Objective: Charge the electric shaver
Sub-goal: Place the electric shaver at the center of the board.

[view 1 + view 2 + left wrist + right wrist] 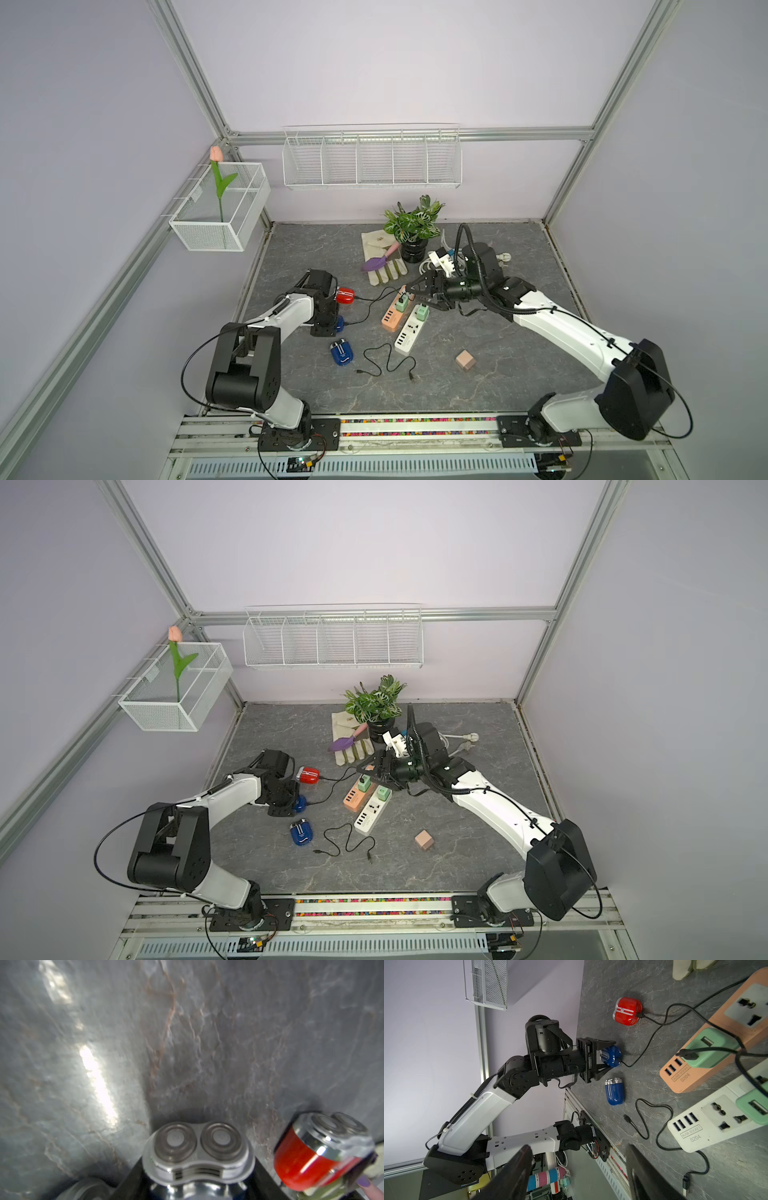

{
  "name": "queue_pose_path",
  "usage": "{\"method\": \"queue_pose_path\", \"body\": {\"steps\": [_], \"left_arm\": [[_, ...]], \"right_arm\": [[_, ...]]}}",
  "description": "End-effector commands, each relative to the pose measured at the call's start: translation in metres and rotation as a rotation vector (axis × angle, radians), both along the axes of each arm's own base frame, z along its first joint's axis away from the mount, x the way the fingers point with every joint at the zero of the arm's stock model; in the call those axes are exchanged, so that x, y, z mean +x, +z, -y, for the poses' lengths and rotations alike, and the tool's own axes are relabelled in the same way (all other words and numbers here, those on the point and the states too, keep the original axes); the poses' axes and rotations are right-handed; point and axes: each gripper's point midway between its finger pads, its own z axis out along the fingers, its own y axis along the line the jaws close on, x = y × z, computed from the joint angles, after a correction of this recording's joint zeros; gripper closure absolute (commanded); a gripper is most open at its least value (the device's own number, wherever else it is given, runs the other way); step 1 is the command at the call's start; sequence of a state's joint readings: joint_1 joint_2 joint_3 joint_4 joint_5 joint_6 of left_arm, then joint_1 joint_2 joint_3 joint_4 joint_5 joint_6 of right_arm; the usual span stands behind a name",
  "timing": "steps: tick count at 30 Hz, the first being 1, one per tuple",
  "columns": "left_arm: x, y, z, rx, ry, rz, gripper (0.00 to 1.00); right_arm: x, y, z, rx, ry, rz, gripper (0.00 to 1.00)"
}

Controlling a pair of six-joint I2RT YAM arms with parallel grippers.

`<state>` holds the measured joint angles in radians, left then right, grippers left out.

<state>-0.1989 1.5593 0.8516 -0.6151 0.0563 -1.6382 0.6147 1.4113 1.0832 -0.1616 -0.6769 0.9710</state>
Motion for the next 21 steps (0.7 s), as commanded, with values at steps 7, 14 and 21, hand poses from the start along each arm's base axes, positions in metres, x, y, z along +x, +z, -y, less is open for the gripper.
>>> {"method": "queue_pose_path", "body": {"steps": [7, 14, 21], "left_arm": [[-0.003, -0.001, 0.011, -0.004, 0.010, -0.014, 0.19], [0.005, 0.034, 0.004, 0.034, -0.010, 0.076, 0.04], [0.014, 0.103, 0.005, 0.068, -0.122, 0.210, 0.14]], "right_arm": [[-0.001, -0.009, 0.012, -0.018, -0.024, 0.003, 0.27], [0.002, -0.034, 0.046, -0.124, -0.136, -0.058, 0.27], [-0.028, -0.089, 0.110, -0.419, -0.294, -0.266, 0.39]]}}
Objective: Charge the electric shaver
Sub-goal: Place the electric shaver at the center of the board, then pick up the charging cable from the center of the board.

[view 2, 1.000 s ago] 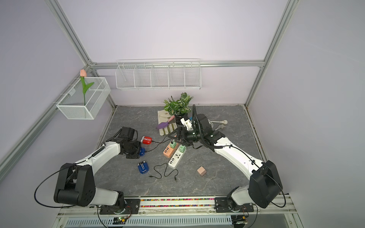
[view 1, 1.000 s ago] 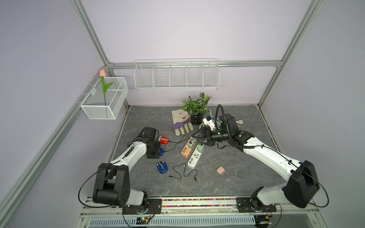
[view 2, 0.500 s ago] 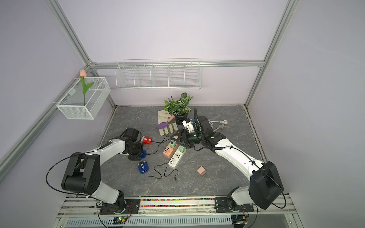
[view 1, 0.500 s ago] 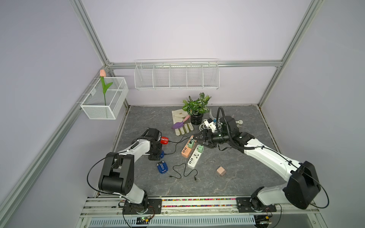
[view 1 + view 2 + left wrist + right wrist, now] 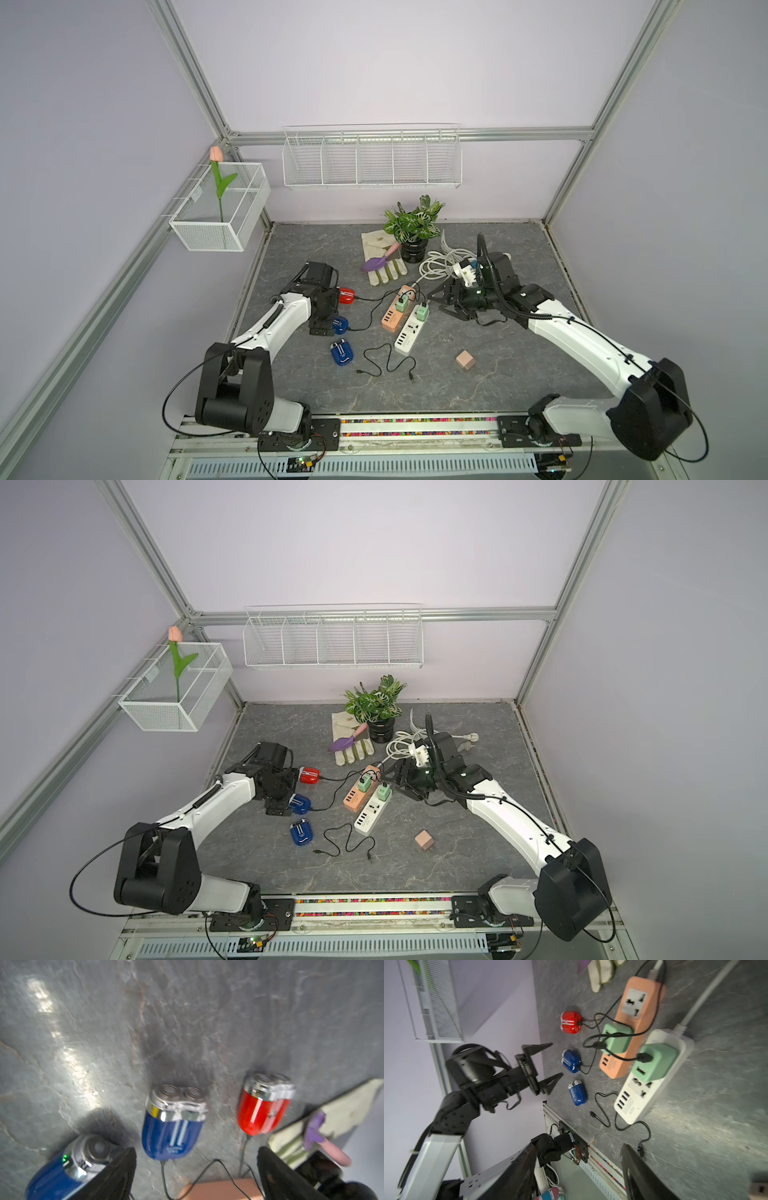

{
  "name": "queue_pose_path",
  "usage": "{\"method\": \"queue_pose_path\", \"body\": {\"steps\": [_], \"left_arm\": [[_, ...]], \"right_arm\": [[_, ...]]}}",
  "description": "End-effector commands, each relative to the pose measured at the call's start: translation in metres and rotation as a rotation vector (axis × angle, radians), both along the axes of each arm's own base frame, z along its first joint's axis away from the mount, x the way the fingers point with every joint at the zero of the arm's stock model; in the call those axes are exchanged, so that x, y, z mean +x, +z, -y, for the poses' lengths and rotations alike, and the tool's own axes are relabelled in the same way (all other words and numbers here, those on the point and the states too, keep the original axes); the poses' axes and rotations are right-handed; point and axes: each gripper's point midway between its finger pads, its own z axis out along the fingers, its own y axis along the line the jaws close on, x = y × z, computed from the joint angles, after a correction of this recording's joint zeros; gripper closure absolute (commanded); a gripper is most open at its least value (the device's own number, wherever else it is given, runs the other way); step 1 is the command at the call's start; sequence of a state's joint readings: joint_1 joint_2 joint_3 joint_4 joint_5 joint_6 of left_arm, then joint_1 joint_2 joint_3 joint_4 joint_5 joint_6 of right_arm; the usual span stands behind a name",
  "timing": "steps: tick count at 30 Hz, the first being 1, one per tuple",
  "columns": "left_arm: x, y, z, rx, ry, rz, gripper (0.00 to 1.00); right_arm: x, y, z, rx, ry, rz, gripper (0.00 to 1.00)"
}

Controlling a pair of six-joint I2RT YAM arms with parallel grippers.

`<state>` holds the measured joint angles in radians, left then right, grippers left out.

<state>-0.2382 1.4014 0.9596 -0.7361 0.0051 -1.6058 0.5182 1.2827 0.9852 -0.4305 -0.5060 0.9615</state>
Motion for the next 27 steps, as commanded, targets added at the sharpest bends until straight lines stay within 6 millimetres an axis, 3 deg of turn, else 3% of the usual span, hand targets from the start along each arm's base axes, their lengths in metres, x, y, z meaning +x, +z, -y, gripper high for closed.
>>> {"method": "queue_pose_path", "body": {"steps": [1, 3, 5, 7, 11, 14, 20, 27], "left_arm": [[0.005, 0.044, 0.004, 0.052, -0.114, 0.084, 0.16], [0.008, 0.063, 0.022, 0.066, -0.261, 0.126, 0.21], [0.000, 0.070, 0.041, 0.064, -0.373, 0.117, 0.24], [-0.015, 0.067, 0.057, 0.048, -0.445, 0.089, 0.28], [-0.044, 0.051, 0.076, -0.032, -0.493, 0.064, 0.31], [-0.061, 0.039, 0.076, -0.075, -0.497, 0.053, 0.35], [-0.089, 0.025, 0.069, -0.090, -0.533, 0.015, 0.40], [-0.096, 0.028, 0.068, -0.104, -0.548, 0.034, 0.41]], "right_arm": [[-0.032, -0.045, 0.043, -0.208, -0.080, -0.179, 0.44], [-0.048, -0.057, 0.048, -0.251, -0.069, -0.253, 0.51], [-0.060, -0.067, 0.045, -0.288, -0.020, -0.292, 0.55], [-0.072, -0.077, 0.038, -0.347, 0.045, -0.289, 0.60], [-0.090, -0.093, -0.001, -0.403, 0.229, -0.134, 0.70], [-0.100, -0.103, -0.029, -0.407, 0.314, -0.004, 0.74], [-0.117, -0.140, -0.062, -0.495, 0.407, 0.042, 0.67], [-0.131, -0.171, -0.071, -0.598, 0.433, 0.038, 0.64]]}}
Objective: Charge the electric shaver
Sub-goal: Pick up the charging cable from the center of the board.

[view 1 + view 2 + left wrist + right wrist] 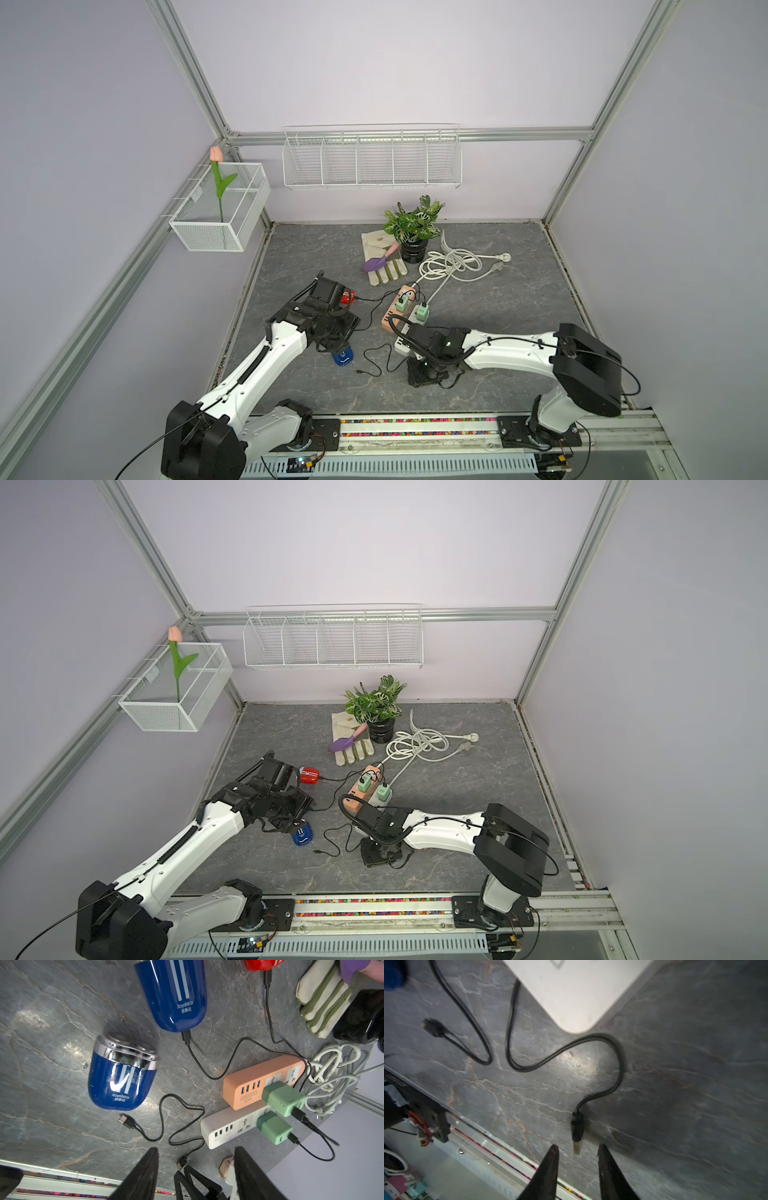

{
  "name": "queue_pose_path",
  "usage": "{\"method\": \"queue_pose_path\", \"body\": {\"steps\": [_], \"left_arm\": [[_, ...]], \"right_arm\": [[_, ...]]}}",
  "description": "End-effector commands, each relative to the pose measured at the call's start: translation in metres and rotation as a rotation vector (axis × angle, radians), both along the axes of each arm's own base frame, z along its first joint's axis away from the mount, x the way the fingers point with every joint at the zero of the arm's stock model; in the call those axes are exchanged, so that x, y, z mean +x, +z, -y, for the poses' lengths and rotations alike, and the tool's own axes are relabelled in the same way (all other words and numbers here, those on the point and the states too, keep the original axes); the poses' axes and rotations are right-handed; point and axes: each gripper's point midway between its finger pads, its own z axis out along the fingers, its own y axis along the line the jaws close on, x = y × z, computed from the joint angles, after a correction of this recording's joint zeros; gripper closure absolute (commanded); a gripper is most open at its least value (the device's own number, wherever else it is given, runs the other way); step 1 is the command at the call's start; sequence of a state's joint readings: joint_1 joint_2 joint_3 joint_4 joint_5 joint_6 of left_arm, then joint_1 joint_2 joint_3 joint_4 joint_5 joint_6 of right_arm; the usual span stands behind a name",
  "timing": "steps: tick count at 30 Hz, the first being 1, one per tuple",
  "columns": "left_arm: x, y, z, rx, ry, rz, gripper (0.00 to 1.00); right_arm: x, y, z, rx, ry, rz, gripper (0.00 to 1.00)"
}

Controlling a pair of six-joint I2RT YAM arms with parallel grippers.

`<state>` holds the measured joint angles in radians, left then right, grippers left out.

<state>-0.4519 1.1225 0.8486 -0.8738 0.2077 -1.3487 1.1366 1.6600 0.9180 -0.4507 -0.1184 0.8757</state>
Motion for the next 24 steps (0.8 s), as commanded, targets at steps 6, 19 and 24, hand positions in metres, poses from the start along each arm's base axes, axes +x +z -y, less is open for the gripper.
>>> {"method": "queue_pose_path", "body": {"steps": [6, 19, 24], "left_arm": [[-0.004, 0.005, 0.001, -0.015, -0.031, 0.015, 0.42], [-0.005, 0.013, 0.011, -0.094, 0.012, -0.041, 0.43], [-0.007, 0.034, 0.031, -0.221, 0.093, -0.147, 0.42]], "right_arm": [[0.016, -0.007, -0.017, -0.034, 0.023, 0.076, 0.81], [0.014, 0.026, -0.005, -0.025, 0.127, 0.157, 0.93], [0.025, 0.093, -0.004, 0.117, 0.193, 0.304, 0.93]]}}
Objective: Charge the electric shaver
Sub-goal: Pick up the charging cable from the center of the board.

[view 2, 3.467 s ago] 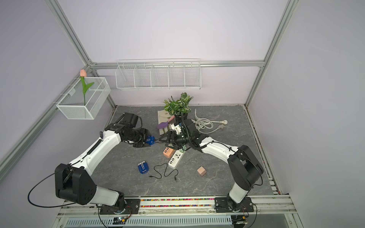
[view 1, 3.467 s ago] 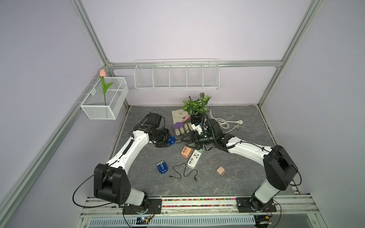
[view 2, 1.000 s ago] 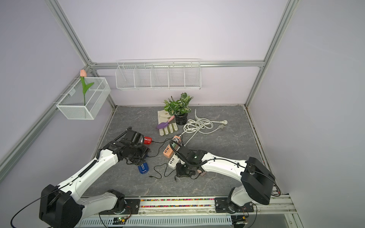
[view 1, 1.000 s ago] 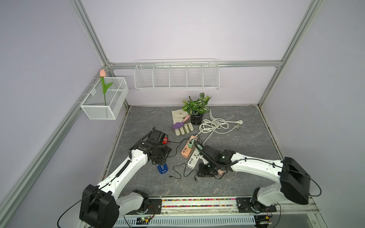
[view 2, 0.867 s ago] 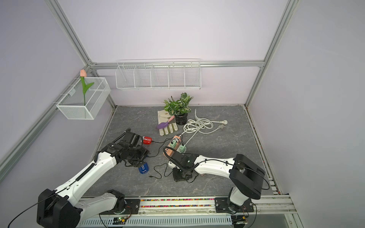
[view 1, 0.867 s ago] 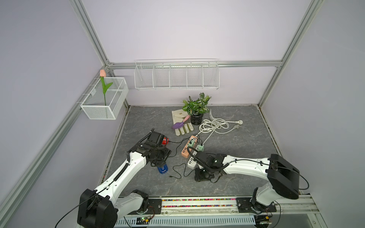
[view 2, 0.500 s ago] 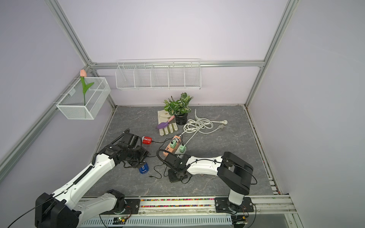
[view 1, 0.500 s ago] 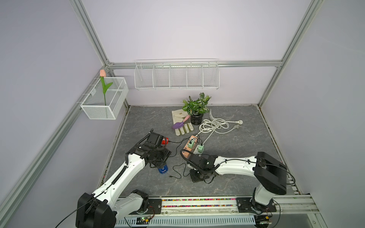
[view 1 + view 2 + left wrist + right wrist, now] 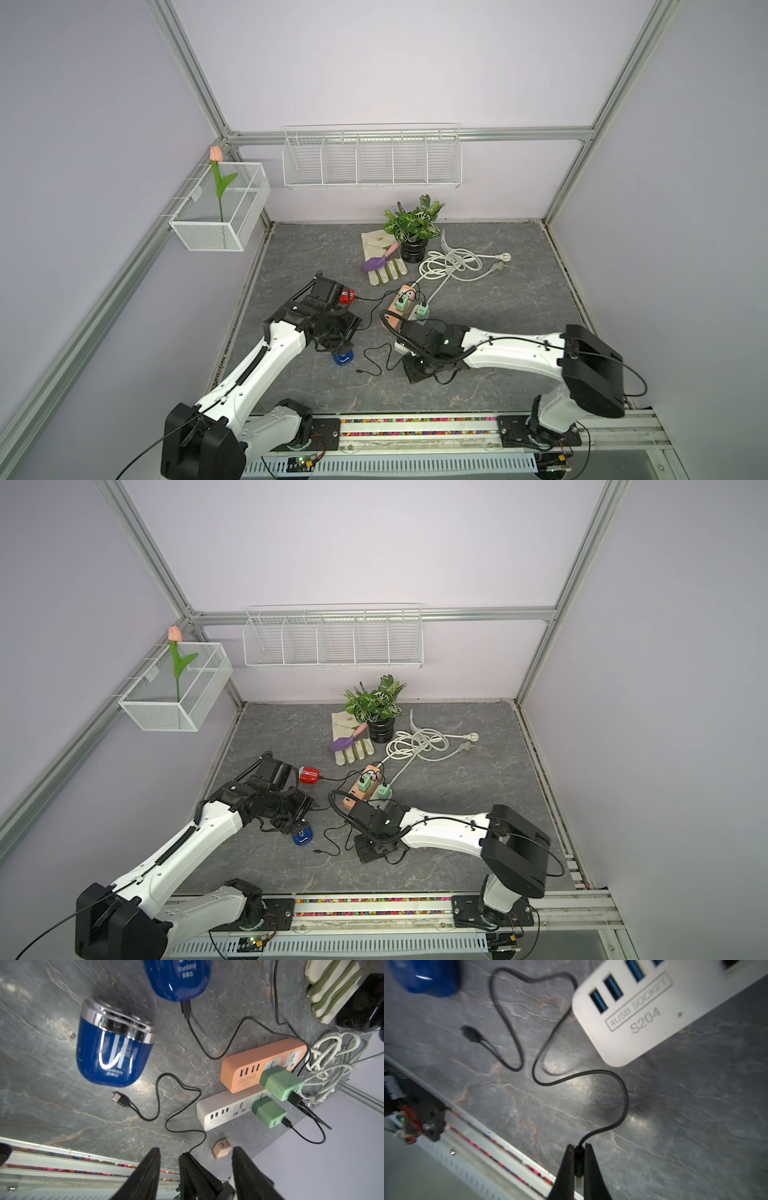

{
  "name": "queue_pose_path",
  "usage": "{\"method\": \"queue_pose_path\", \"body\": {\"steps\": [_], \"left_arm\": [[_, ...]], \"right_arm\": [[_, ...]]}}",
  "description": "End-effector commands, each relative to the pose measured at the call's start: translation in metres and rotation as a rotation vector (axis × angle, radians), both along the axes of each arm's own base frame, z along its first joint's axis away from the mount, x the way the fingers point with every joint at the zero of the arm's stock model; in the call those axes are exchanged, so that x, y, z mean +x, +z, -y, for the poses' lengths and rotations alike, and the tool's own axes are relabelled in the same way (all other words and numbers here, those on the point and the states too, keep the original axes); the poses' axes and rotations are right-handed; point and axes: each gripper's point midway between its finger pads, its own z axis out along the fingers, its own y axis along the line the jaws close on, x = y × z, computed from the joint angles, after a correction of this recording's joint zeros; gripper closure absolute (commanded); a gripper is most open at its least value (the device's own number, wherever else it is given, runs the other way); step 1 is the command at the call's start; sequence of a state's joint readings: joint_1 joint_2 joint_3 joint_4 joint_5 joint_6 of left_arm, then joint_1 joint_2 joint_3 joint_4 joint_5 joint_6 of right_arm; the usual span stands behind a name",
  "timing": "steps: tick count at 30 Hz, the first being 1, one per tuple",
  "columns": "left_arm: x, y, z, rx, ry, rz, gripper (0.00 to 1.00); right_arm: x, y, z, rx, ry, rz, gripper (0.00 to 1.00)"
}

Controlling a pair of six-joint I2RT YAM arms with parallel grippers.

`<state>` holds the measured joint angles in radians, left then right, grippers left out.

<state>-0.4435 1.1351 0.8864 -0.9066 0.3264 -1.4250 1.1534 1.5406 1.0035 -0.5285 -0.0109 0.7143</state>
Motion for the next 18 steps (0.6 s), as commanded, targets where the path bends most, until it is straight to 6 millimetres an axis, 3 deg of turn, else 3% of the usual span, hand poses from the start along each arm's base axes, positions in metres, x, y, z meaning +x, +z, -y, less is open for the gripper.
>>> {"method": "queue_pose_path", "body": {"steps": [1, 9, 13, 18], "left_arm": [[0.002, 0.029, 0.021, -0.134, 0.083, -0.074, 0.41], [0.028, 0.098, 0.070, -0.335, 0.157, -0.041, 0.31], [0.029, 0.116, 0.085, -0.368, 0.133, -0.041, 0.30], [0.040, 0.123, 0.095, -0.371, 0.121, -0.017, 0.29]], "right_arm": [[0.010, 0.046, 0.008, 0.070, 0.077, 0.121, 0.93], [0.068, 0.113, 0.014, 0.086, 0.204, 0.441, 0.93], [0.092, 0.139, 0.003, 0.063, 0.345, 0.654, 0.94], [0.109, 0.165, -0.013, 0.064, 0.494, 0.889, 0.93]]}}
